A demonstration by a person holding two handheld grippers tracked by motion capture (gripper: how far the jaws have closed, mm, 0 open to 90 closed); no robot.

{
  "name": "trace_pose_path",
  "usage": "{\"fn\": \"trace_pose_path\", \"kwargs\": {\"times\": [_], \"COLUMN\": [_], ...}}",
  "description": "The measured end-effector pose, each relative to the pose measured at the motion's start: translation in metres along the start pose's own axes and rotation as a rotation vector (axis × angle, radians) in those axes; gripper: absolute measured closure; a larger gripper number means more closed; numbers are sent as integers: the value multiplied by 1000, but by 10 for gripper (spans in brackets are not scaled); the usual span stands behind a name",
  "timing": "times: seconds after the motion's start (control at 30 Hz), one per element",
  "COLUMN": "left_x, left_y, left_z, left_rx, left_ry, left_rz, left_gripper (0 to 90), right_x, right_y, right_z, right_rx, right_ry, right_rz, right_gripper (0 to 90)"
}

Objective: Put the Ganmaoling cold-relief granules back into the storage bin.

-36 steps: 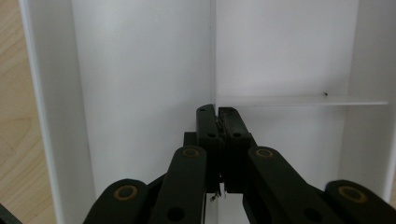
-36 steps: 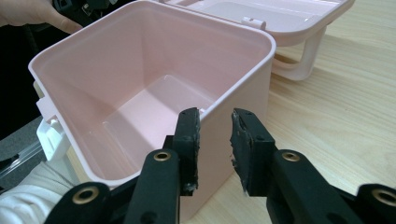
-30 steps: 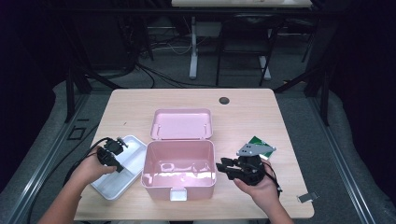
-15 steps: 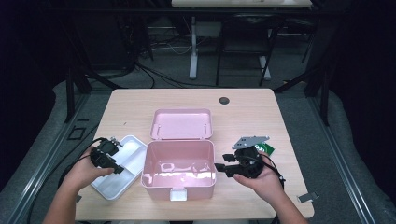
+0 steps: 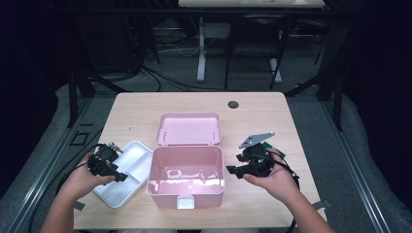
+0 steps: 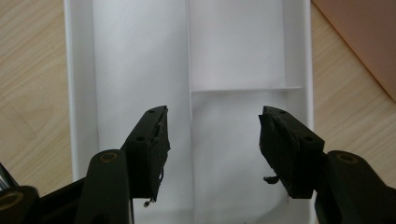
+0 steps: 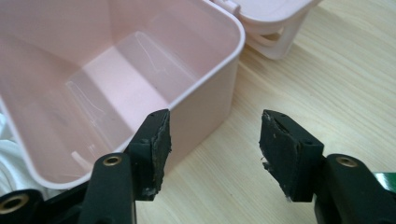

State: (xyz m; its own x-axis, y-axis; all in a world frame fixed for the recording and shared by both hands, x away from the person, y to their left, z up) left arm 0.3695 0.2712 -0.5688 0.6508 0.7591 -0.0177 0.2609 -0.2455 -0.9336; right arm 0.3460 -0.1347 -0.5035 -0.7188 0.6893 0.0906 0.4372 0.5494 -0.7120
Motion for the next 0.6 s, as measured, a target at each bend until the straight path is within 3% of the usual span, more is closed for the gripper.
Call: {"fn": "trace_pose_path", "kwargs": {"times": [0.2, 0.27, 0.33, 0.37, 0.47, 0.57, 0.6], "left_x": [-4, -7, -7, -5, -5, -4, -4], "left_y": [-2, -4, -4, -6, -6, -5, -5], "left_z": [-2, -2, -2, -1, 0, 0, -1], "left_rx": [-9, -18, -20, -24, -21, -17, -18], "left_ry": [28, 33, 31, 30, 8, 12, 10], "left_rz": [-10, 10, 11, -11, 4, 1, -1], "left_gripper": [427, 458, 460, 447, 447, 407, 398], "right_x": [-8, -11, -14, -15, -21, -29, -30], "right_y": [3, 3, 2, 1, 0, -1, -1], "right_z": [1, 0, -1, -2, -4, -5, -5], "right_rx": [36, 54, 60, 66, 79, 100, 104], "right_ry": [3, 10, 5, 3, 0, -1, -3], "right_rz": [13, 27, 36, 46, 55, 81, 67], "right_gripper": [386, 386, 369, 365, 349, 332, 327]}}
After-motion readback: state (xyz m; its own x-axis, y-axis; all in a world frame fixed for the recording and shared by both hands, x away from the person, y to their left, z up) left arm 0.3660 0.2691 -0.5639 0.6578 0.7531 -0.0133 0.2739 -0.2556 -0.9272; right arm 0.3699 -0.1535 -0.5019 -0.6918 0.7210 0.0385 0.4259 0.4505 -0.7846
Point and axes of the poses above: each handheld gripper's, and its own axes: y roughly forward along the jaws, z roughly out of its underside, x roughly to its left, the point moved 7 cm from there along y, roughly forward along the jaws, and after that the axes turned 3 degrees about -x, right-handed, at the moved point
